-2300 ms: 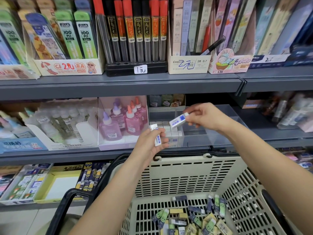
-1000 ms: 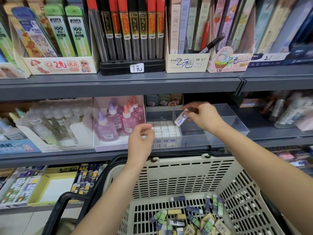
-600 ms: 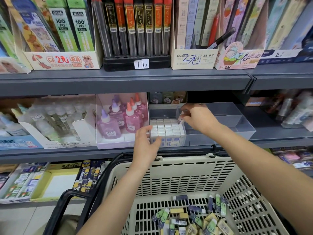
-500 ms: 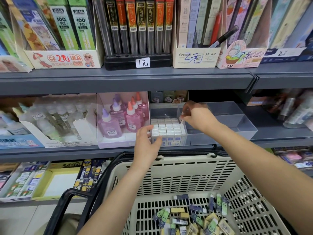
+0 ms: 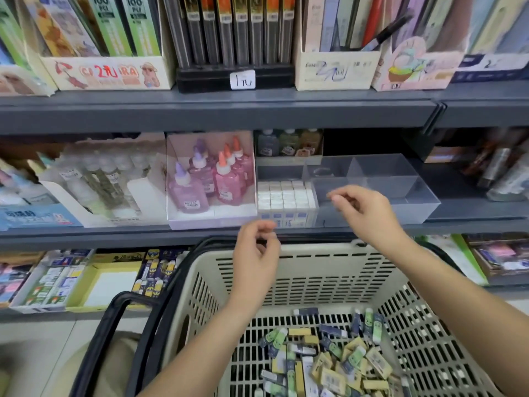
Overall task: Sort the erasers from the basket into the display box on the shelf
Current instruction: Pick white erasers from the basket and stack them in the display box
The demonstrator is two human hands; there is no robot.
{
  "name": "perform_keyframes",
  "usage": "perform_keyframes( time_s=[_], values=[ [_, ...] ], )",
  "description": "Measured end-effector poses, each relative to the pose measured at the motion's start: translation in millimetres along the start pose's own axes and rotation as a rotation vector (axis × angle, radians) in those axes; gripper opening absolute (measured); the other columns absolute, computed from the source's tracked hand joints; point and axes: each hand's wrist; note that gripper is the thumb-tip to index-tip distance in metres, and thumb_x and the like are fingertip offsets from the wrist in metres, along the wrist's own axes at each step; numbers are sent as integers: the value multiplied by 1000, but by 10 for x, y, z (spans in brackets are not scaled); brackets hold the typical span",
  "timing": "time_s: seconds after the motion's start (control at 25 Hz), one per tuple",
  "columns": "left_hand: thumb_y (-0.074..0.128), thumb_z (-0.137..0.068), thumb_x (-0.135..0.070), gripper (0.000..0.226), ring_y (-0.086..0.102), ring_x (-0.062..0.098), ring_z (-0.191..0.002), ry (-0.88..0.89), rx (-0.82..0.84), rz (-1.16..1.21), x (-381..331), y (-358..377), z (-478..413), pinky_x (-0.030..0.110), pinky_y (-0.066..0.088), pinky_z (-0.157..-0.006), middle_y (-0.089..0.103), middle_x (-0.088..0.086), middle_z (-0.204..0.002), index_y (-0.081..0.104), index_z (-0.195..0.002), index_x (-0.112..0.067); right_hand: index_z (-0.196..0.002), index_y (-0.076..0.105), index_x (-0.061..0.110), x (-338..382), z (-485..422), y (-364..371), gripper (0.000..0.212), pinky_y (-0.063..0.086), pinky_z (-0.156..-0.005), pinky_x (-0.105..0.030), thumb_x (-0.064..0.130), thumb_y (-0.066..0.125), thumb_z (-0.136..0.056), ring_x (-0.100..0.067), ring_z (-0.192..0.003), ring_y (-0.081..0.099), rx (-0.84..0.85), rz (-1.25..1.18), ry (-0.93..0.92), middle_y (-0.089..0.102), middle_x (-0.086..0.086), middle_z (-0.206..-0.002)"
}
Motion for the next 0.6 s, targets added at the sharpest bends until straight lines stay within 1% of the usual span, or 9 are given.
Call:
perform_keyframes(
  time_s=[0.08,0.16,0.2,0.24,0.32,0.4,0.44,0.52,0.6],
  values=[
    [56,-87,-8,27,54,-5,-83,-73,152,-80,107,47,214,4,41,-73,57,-11,-95,53,-92,-34,-87,67,27,-165,404,-33,14,43,-61,-11,29,55,-91,-1,-62,56,108,-48,36,61,17,-65],
    [57,-88,-11,20,52,-6,-82,-192,283,-170,264,102,367,3,40,-73,56,-13,-93,53,-95,-28,-82,67,19,-356,719,9,25,47,-60,-19,36,51,-90,-11,-61,58,325,-10,96,63,9,-65],
    [57,-88,-12,16,52,-4,-83,-254,334,-223,353,125,426,4,41,-73,56,-13,-93,55,-99,-23,-81,67,13,-457,841,64,31,49,-61,-25,37,50,-90,-17,-63,59,454,29,113,65,3,-69],
    [57,-89,-13,15,53,-1,-86,-315,389,-289,457,147,496,7,41,-75,57,-11,-95,57,-103,-18,-83,67,10,-555,966,131,31,49,-64,-30,34,51,-92,-21,-67,60,572,74,123,66,-3,-73],
    [58,-90,-17,18,55,9,-93,-408,531,-433,654,151,597,16,42,-82,59,-4,-101,59,-107,-12,-85,66,15,-698,1174,297,21,49,-70,-30,31,54,-92,-16,-71,60,739,163,137,66,0,-78],
    [60,-89,-21,19,55,11,-95,-450,663,-564,798,122,678,22,44,-84,59,-3,-105,60,-107,-16,-91,67,19,-784,1374,469,17,51,-73,-29,32,57,-91,-8,-73,60,870,204,149,64,7,-81],
    [61,-87,-23,18,56,11,-95,-455,705,-601,845,111,720,24,46,-85,60,-3,-106,60,-105,-18,-96,67,18,-820,1472,550,18,51,-74,-28,33,58,-90,-9,-78,62,933,235,145,65,7,-88],
    [64,-85,-24,21,58,14,-98,-451,807,-629,926,123,833,30,49,-87,61,0,-112,62,-106,-22,-109,60,18,-872,1626,680,32,47,-70,-29,40,61,-86,-15,-93,60,1058,428,71,62,2,-107],
    [66,-83,-27,30,54,17,-108,-394,1017,-708,1014,173,992,37,46,-95,56,2,-123,62,-113,-26,-119,48,19,-923,1744,763,49,41,-65,-29,48,62,-82,-19,-99,56,1109,645,-36,54,0,-115]
  ],
)
Point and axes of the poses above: each hand's wrist, its own z-axis away from the middle knuckle, its own y-axis out of the palm, x = y × z
